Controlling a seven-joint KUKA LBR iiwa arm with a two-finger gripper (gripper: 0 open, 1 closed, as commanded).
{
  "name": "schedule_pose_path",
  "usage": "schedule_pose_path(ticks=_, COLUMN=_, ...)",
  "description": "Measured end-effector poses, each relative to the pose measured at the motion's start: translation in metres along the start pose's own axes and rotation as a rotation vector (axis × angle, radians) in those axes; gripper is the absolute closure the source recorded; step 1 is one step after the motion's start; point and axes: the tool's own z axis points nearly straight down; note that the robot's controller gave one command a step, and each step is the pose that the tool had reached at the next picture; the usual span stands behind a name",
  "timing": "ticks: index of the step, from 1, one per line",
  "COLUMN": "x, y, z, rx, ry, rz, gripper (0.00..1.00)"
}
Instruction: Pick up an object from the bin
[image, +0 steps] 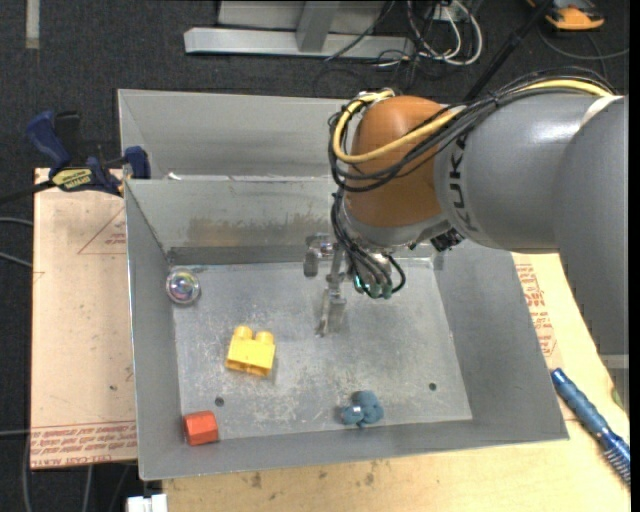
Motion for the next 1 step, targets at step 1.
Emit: schedule_pose_path(ticks=1, x=0.0420, y=0.0859, z=0.0845, rx=-0.002, ry=0.002, rz=-0.078, gripper=0.00)
